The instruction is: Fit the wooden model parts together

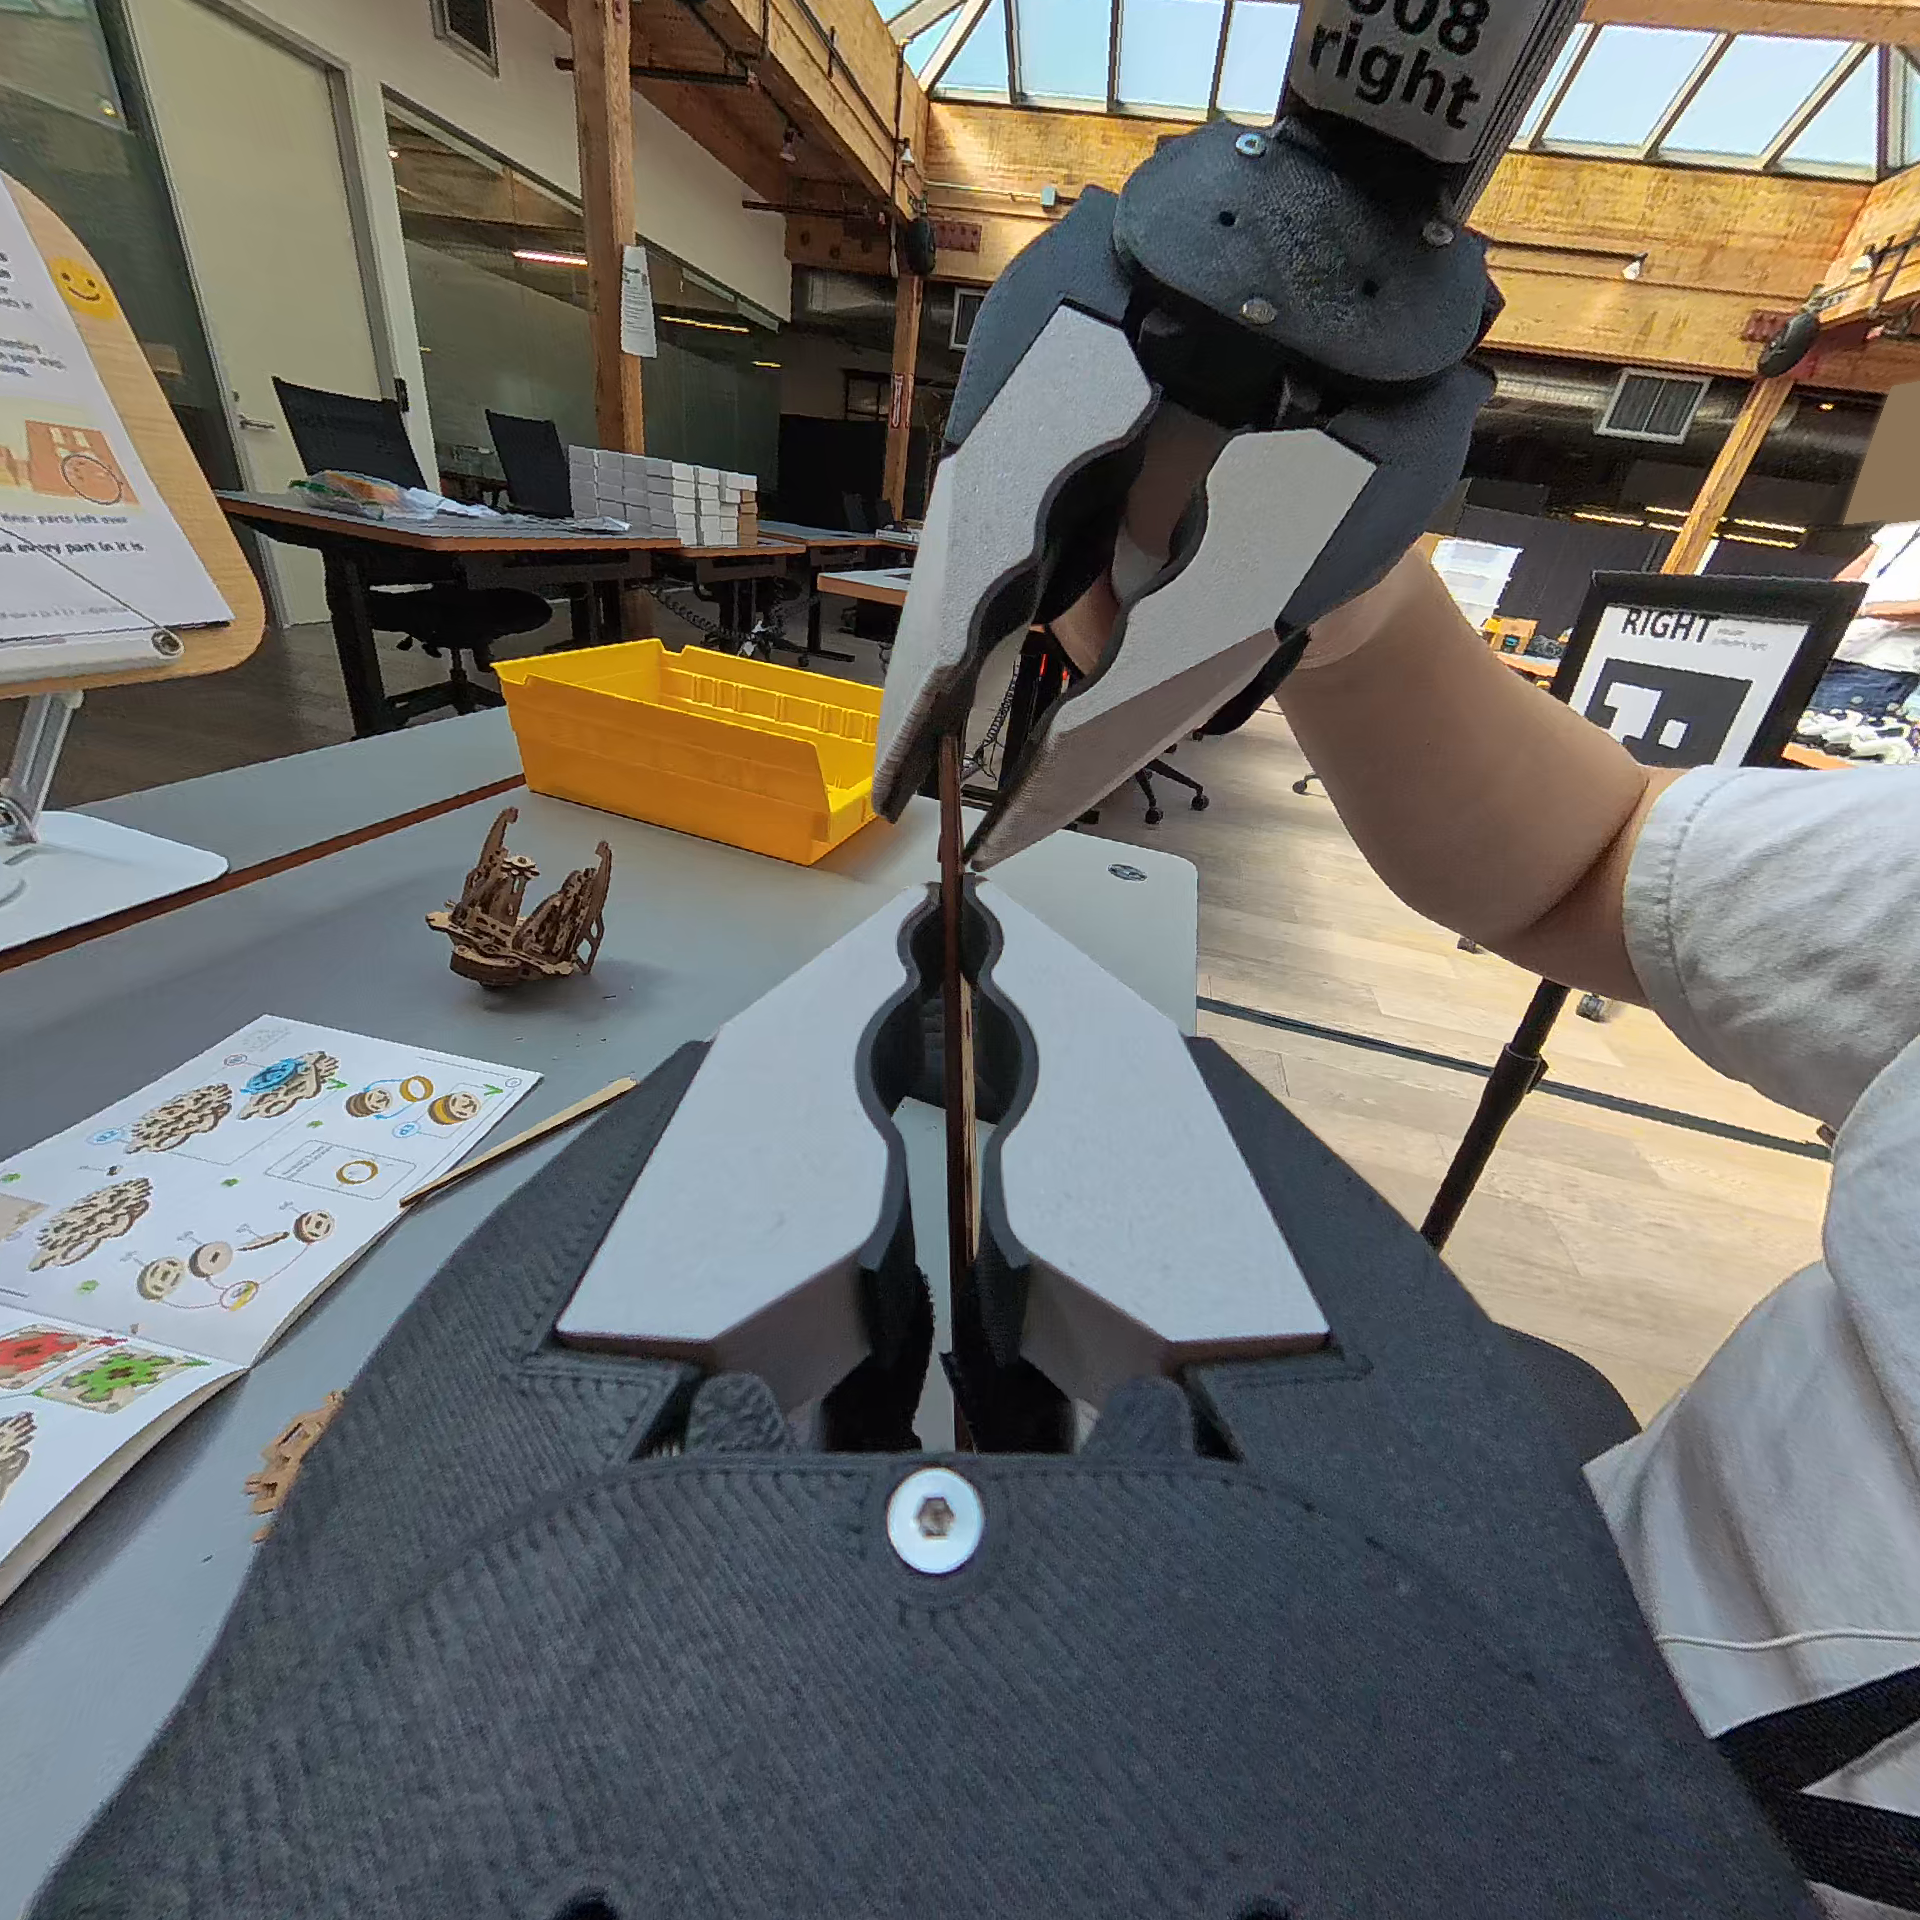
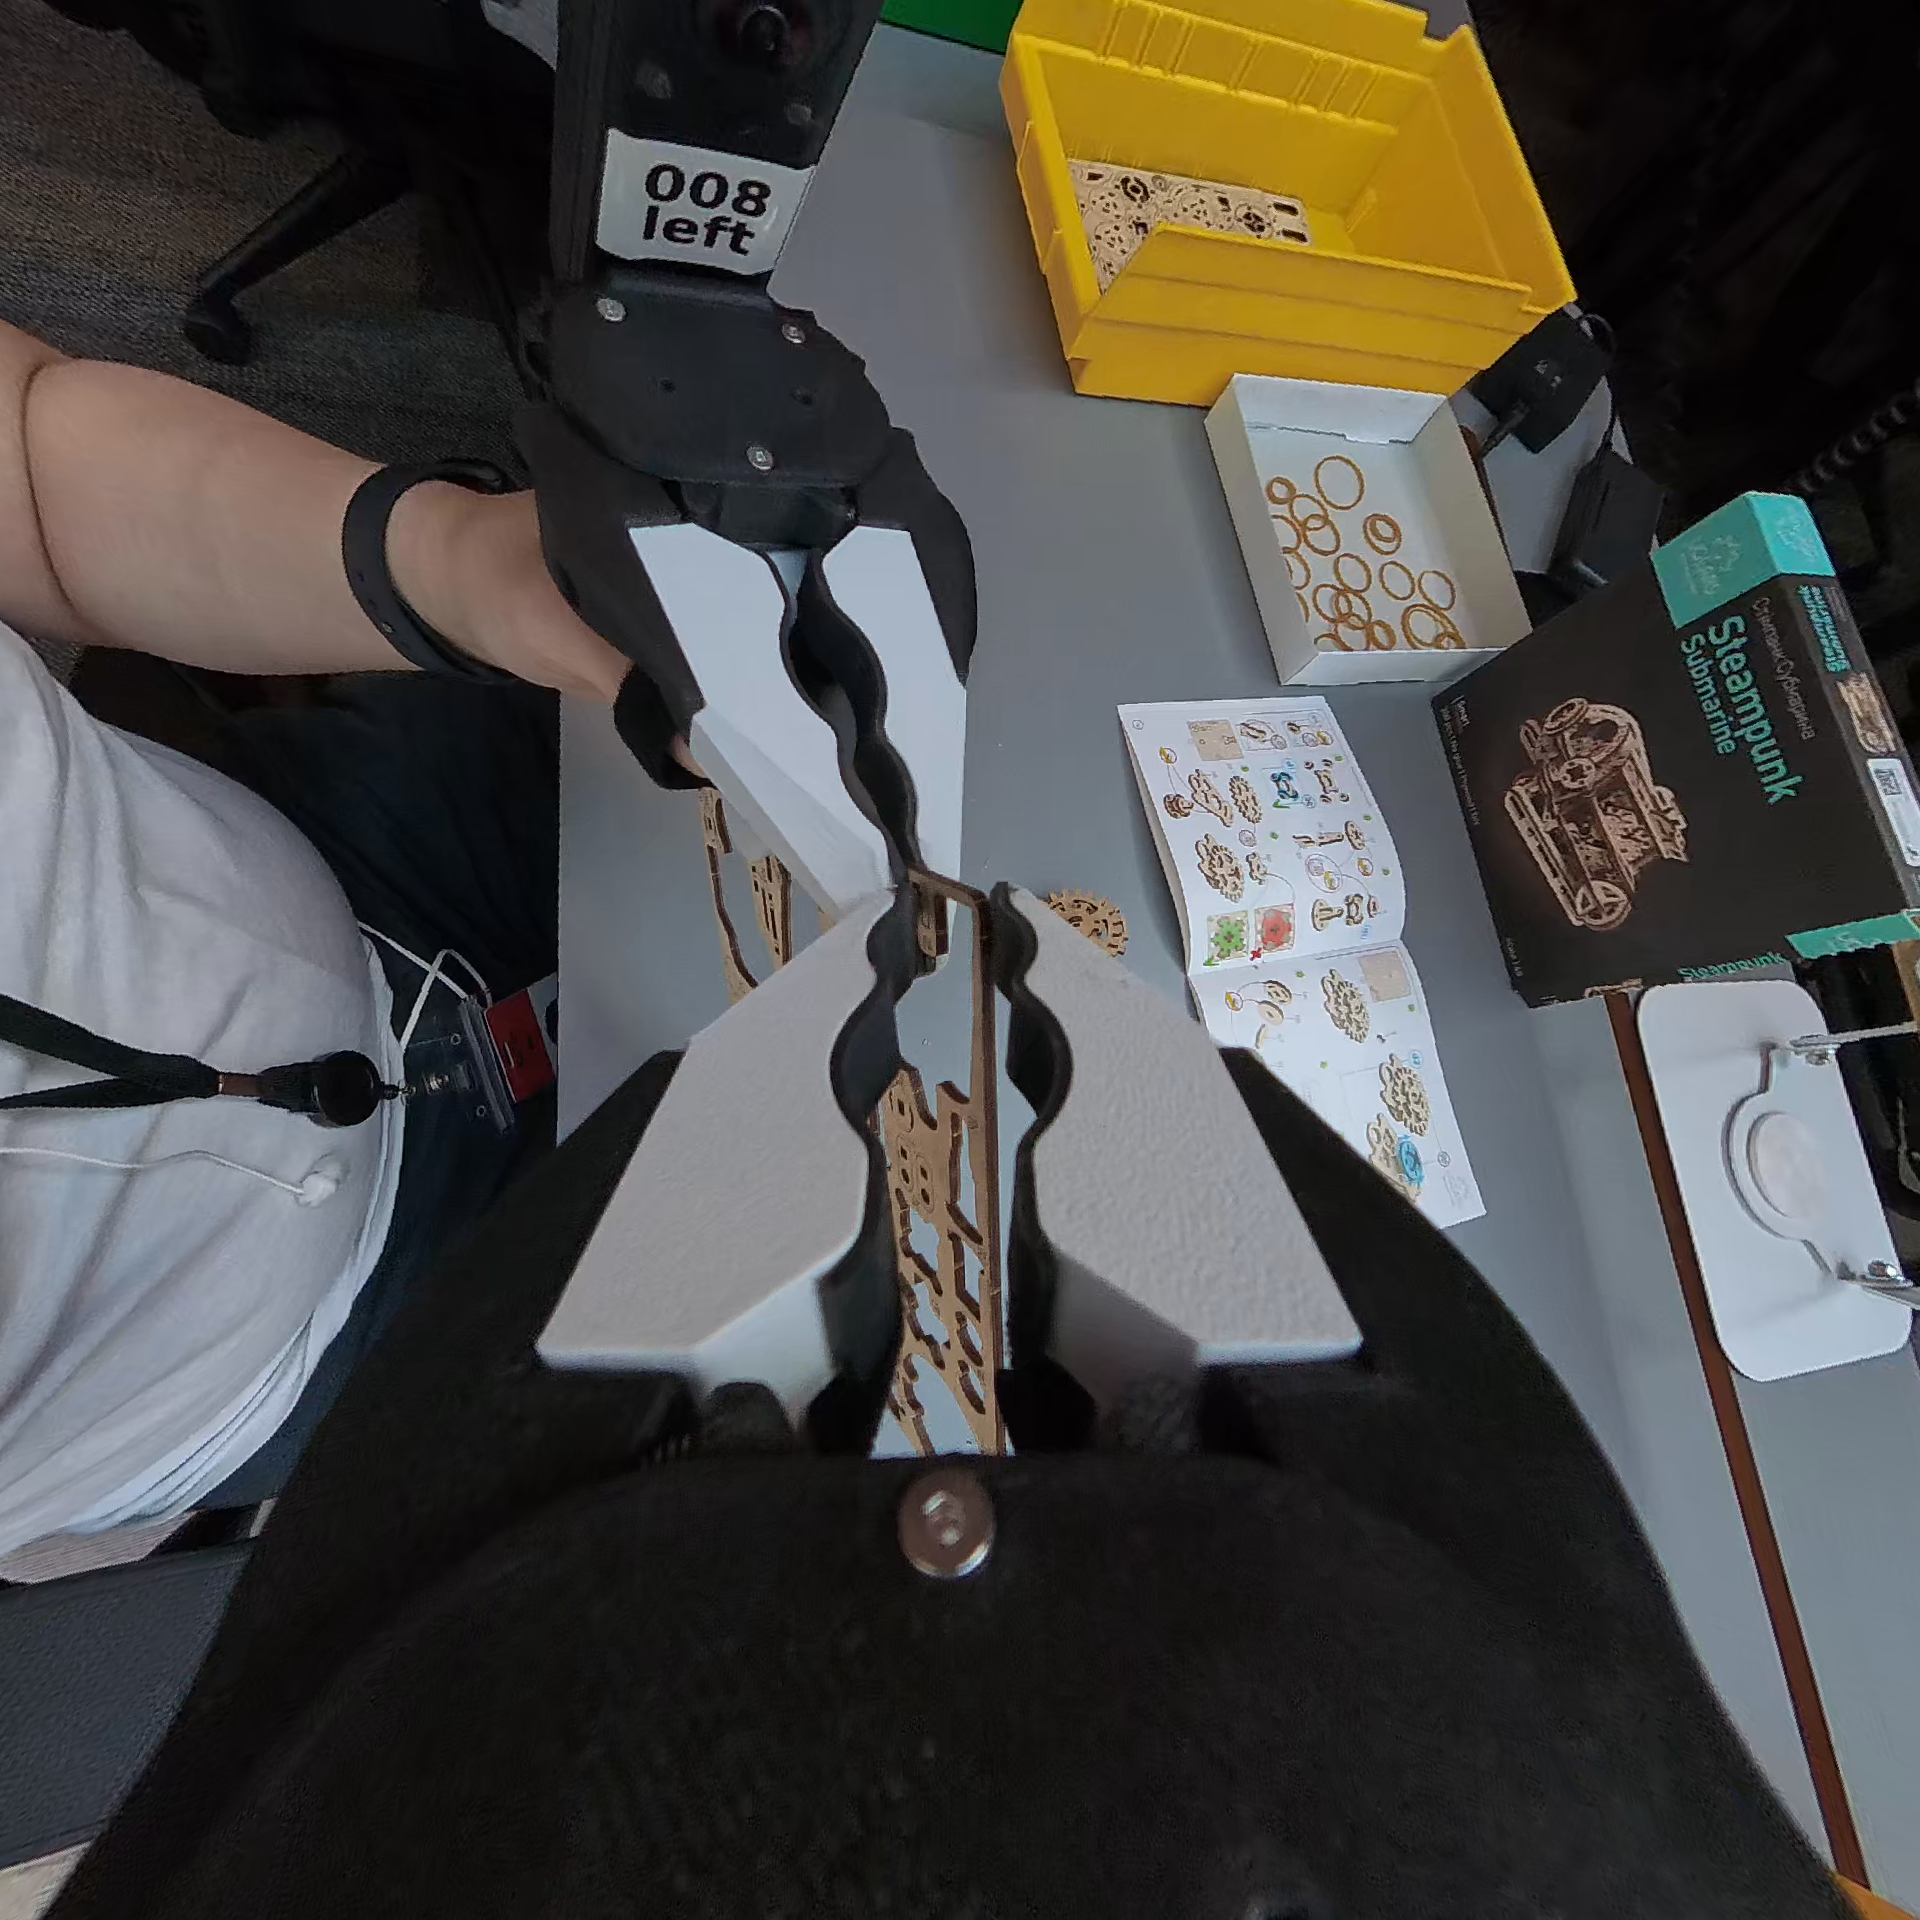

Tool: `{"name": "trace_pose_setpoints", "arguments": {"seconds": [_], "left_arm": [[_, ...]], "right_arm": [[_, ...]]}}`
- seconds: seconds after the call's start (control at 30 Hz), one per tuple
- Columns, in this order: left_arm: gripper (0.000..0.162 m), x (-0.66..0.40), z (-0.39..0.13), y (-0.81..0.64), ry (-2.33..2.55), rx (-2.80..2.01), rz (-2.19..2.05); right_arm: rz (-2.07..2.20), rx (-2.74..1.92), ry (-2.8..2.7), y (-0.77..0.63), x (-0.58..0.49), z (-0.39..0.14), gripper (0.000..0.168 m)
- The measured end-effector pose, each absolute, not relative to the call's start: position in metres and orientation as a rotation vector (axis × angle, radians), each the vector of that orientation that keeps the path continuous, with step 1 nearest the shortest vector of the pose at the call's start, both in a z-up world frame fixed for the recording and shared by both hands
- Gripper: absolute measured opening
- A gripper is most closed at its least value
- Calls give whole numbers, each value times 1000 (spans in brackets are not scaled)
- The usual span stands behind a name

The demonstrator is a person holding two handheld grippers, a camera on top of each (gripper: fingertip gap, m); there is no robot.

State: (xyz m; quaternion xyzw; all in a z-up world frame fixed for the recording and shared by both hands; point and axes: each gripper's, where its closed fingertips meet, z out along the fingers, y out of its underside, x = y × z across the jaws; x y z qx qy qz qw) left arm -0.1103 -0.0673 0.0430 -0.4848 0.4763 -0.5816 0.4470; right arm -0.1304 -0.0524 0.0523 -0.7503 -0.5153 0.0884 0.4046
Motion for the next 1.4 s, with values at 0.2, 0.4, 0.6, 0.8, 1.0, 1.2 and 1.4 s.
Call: {"name": "trace_pose_setpoints", "arguments": {"seconds": [0.2,0.4,0.6,0.8,1.0,1.2,1.4], "left_arm": [[0,-110,42,-66,1177,-1206,-1453],[0,-110,41,-65,1189,-1217,-1444],[0,-108,38,-65,1189,-1234,-1419],[0,-109,36,-62,1122,-1256,-1460],[0,-107,29,-57,1087,-1285,-1452],[0,-107,24,-52,1048,-1313,-1471],[0,-101,8,-43,993,-1380,-1624]], "right_arm": [[207,-1942,-1352,-51,-130,50,11],[187,-2012,-1381,-51,-128,48,9],[173,-2064,-1430,-51,-127,45,9],[166,-2036,-1374,-48,-127,42,8],[98,-2058,-1341,-43,-126,36,8],[-53,-2050,-1364,-38,-126,32,8],[116,-2163,-1400,-28,-122,15,10]]}}
